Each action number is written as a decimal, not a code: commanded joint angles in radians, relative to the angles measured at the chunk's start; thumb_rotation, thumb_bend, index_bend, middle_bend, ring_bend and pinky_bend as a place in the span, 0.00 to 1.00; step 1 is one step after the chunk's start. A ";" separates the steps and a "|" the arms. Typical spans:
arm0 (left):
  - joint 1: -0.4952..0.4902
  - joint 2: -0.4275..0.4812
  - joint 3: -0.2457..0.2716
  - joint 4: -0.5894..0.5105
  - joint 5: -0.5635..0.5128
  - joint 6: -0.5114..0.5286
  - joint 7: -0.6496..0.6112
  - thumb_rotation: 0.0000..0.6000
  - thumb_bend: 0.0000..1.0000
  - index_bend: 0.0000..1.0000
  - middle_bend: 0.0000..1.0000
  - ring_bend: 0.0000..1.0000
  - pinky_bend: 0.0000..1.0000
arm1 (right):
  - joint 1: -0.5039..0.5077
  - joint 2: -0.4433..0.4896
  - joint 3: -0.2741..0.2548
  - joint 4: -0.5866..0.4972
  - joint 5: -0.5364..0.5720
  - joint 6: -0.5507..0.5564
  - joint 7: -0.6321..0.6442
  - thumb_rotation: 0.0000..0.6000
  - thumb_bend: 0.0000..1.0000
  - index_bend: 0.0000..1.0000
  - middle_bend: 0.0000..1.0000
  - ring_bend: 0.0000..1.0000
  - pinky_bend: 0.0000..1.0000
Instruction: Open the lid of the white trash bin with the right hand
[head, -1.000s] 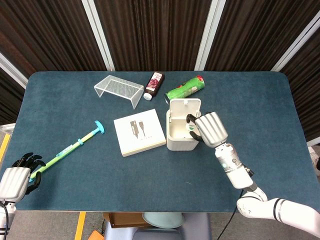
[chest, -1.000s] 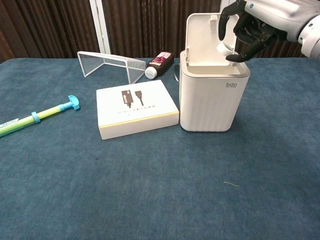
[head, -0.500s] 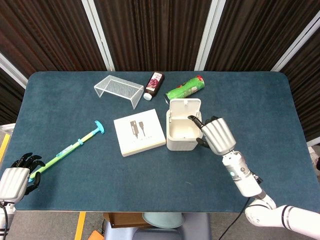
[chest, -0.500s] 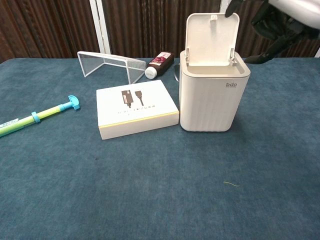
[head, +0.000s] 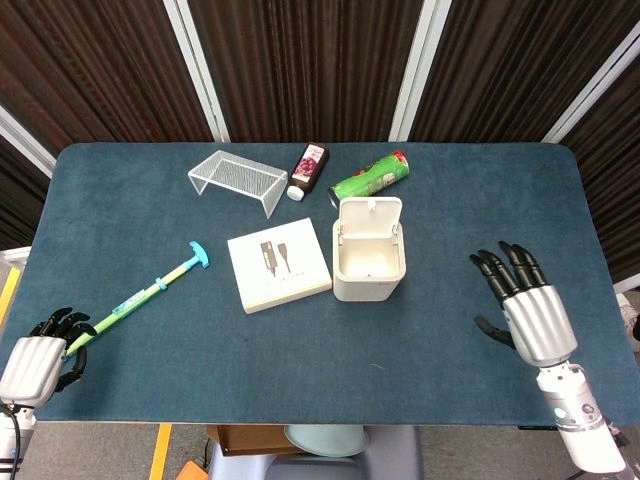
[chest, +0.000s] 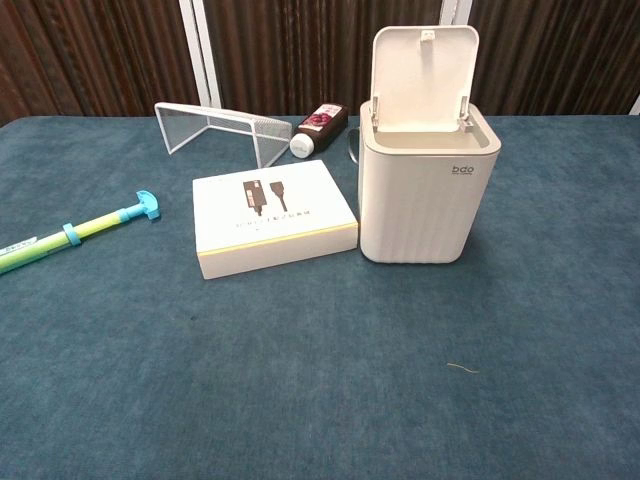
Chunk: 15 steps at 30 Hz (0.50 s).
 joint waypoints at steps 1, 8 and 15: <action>-0.002 -0.001 0.004 -0.003 0.004 -0.004 0.005 1.00 0.61 0.41 0.26 0.15 0.33 | -0.075 -0.050 -0.016 0.181 0.002 0.077 0.111 1.00 0.15 0.18 0.18 0.07 0.12; 0.000 -0.003 0.006 -0.005 0.010 0.002 0.015 1.00 0.61 0.41 0.26 0.15 0.33 | -0.117 -0.148 0.007 0.360 0.043 0.095 0.161 1.00 0.15 0.18 0.17 0.05 0.12; -0.001 -0.006 0.010 -0.006 0.018 0.002 0.020 1.00 0.61 0.41 0.26 0.15 0.33 | -0.101 -0.158 0.004 0.389 0.093 -0.037 0.150 1.00 0.15 0.15 0.14 0.03 0.11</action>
